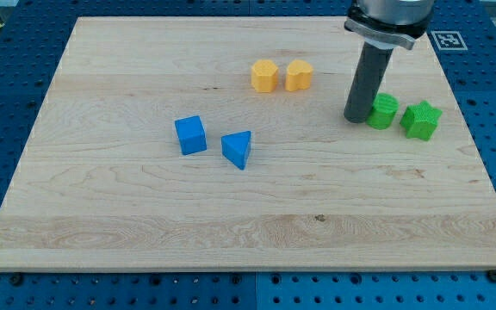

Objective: Move your arm to the right of the yellow heart

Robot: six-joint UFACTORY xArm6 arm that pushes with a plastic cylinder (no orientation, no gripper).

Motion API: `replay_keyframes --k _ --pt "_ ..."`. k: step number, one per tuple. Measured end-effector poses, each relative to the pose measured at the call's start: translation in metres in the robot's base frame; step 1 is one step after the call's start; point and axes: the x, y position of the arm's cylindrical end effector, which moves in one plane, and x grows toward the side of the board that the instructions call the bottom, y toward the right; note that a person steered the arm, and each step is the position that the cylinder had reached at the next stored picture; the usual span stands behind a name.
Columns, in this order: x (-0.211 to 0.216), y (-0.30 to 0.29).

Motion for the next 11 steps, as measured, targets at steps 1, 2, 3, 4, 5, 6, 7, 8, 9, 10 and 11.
replay_keyframes --k 1,2,3,4,5,6,7,8,9,10,11 --pt "0.000 0.009" --pt "0.000 0.005" --pt "0.000 -0.019" --pt "-0.001 -0.053" --pt "-0.002 -0.048" --pt "-0.001 -0.047" --pt "-0.002 -0.047" --pt "-0.030 -0.046" --pt "-0.047 -0.042" --pt "-0.054 -0.030" --pt "-0.092 -0.030"
